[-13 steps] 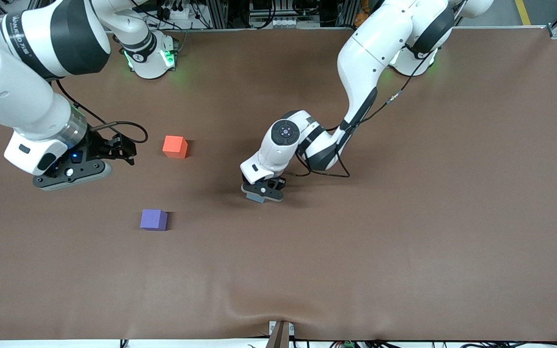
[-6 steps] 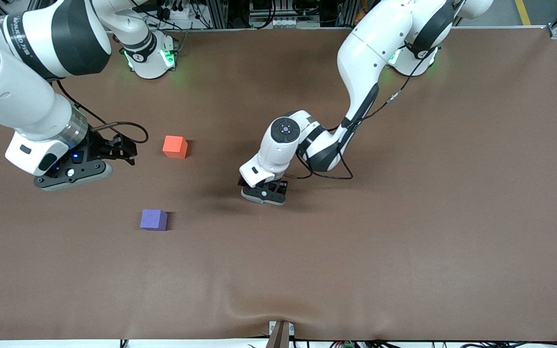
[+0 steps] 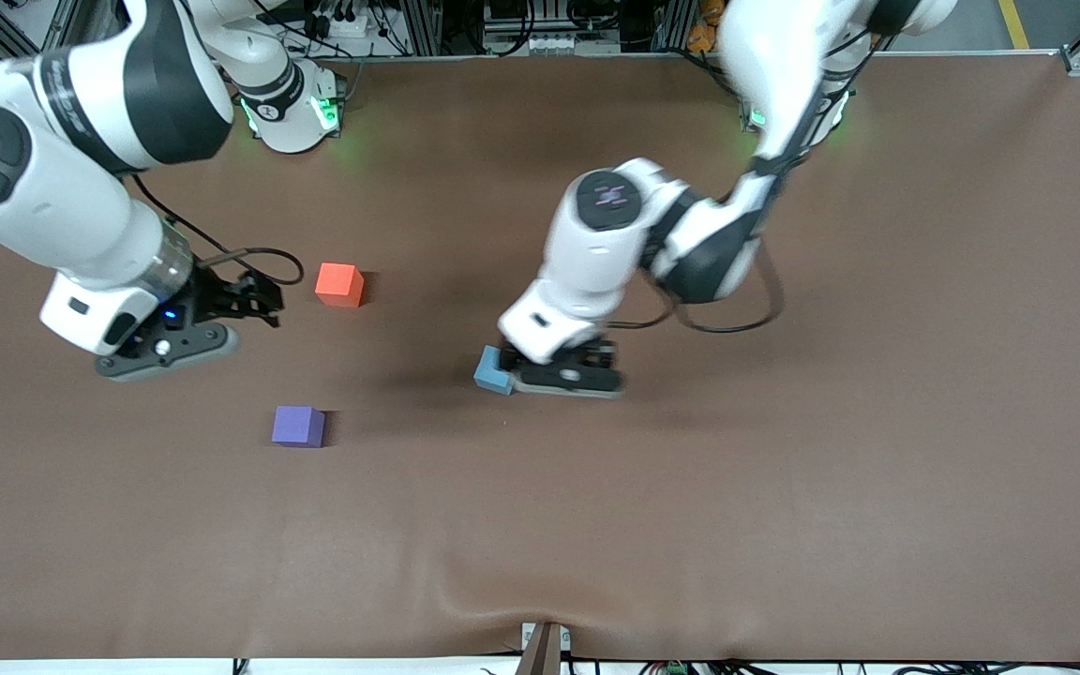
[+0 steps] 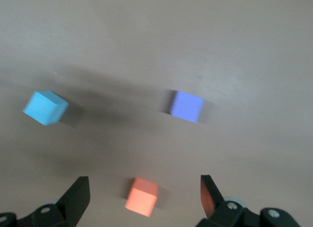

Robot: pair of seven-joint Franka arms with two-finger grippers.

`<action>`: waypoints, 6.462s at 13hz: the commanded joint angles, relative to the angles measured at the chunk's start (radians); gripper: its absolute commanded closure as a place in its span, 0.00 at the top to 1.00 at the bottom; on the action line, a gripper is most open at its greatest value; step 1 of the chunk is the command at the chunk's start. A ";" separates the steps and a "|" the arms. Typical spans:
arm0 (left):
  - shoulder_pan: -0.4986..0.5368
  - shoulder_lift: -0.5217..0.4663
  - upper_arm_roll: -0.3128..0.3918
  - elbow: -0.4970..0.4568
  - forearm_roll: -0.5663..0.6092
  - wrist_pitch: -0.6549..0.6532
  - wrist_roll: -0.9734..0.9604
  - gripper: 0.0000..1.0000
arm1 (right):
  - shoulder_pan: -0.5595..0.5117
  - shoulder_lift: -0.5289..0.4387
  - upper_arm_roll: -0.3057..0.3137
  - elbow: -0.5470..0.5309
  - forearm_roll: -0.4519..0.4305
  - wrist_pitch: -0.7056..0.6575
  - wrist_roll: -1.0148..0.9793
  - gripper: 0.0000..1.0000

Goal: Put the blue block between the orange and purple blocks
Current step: 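Carry the blue cube toward the table middle and lower it, then open the left gripper and withdraw while the right gripper reaches the cube, then close the right gripper on the blue cube and lift it, then carry the blue cube with the right gripper between orange and purple cubes, then lower the blue cube onto the table and open the right gripper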

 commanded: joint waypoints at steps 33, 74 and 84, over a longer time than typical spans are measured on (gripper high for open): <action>0.644 -0.681 -0.012 -0.294 -0.014 -0.658 0.625 1.00 | 0.377 0.581 -0.004 0.050 0.065 0.554 0.794 0.89; 0.647 -0.661 -0.027 -0.322 -0.016 -0.658 0.639 1.00 | -0.027 0.046 -0.025 -0.561 0.006 0.510 0.221 1.00; 0.647 -0.667 -0.027 -0.327 -0.016 -0.658 0.639 1.00 | -0.310 -0.230 -0.011 -0.246 -0.004 -0.050 -0.029 1.00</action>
